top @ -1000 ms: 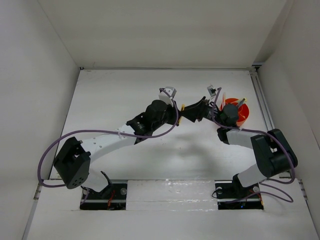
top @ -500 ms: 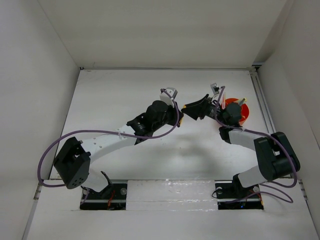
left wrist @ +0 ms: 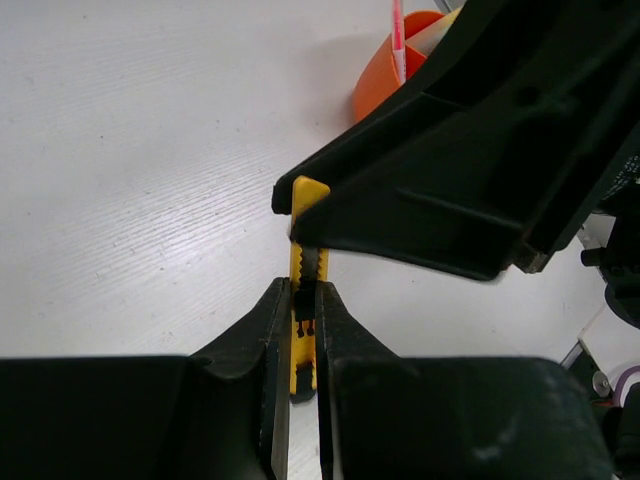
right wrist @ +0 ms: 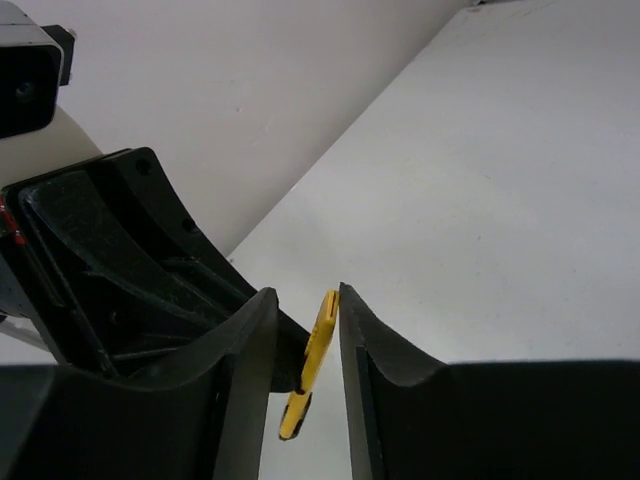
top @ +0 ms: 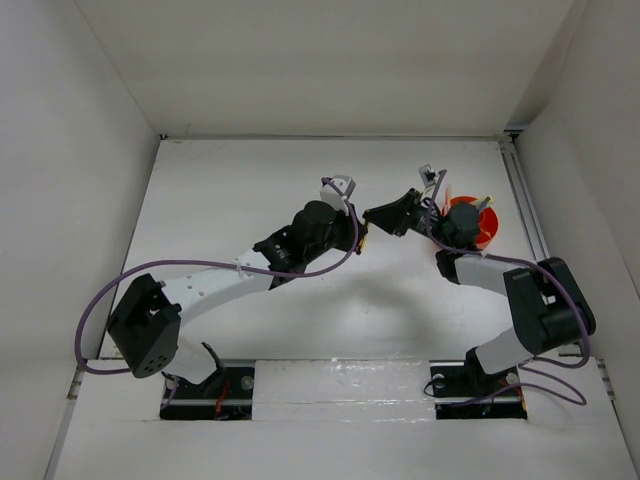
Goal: Sort the stationery into containers
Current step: Place the stationery in the storage box.
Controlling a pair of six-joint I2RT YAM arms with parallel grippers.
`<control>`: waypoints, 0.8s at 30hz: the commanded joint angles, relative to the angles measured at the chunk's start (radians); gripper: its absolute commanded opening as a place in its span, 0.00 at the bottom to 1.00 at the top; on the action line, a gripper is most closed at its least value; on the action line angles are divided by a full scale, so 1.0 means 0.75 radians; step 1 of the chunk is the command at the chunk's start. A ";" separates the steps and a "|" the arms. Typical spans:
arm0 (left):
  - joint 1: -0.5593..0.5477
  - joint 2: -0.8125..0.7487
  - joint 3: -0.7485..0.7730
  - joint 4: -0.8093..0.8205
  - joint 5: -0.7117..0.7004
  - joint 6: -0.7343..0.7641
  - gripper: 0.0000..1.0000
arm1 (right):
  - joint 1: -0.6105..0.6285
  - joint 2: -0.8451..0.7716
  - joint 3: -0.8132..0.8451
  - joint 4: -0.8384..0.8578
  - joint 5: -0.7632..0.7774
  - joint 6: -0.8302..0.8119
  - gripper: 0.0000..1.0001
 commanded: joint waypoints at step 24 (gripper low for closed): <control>-0.007 -0.275 -0.091 -0.081 -0.005 -0.094 1.00 | -0.553 -0.298 0.119 -0.353 0.019 -0.622 0.00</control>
